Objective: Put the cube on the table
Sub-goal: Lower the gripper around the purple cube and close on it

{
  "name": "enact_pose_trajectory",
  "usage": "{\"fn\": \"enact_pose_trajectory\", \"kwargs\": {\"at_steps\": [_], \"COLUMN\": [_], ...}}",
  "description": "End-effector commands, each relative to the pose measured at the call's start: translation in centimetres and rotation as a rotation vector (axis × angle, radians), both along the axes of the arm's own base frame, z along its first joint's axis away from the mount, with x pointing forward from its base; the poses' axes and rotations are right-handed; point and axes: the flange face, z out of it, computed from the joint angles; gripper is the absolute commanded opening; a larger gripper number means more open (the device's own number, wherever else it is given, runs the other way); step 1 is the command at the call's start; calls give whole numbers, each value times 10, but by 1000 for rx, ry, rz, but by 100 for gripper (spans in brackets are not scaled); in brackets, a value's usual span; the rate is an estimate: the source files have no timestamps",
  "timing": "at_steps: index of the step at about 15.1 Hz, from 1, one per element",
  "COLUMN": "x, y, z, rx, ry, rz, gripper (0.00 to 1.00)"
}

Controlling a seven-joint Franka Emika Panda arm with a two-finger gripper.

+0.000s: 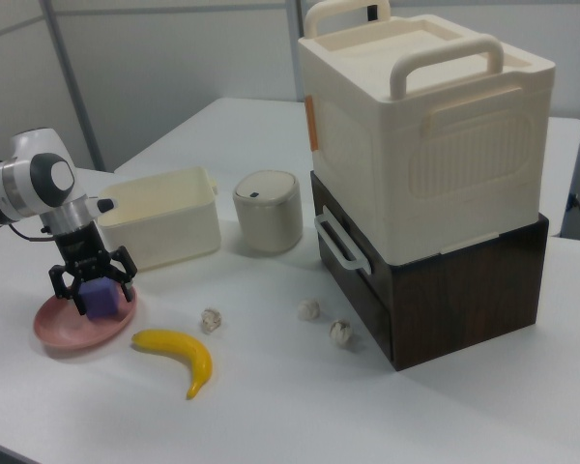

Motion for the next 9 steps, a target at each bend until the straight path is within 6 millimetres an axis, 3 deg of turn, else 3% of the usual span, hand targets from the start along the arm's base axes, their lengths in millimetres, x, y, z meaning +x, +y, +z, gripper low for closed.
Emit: {"fn": "enact_pose_trajectory", "kwargs": {"at_steps": [1,9], "x": [1,0], "y": [16,22], "z": [-2,4], "rx": [-6,-2], "ry": [-25,-25], "rz": [-7,-13], "gripper": [100,100]}}
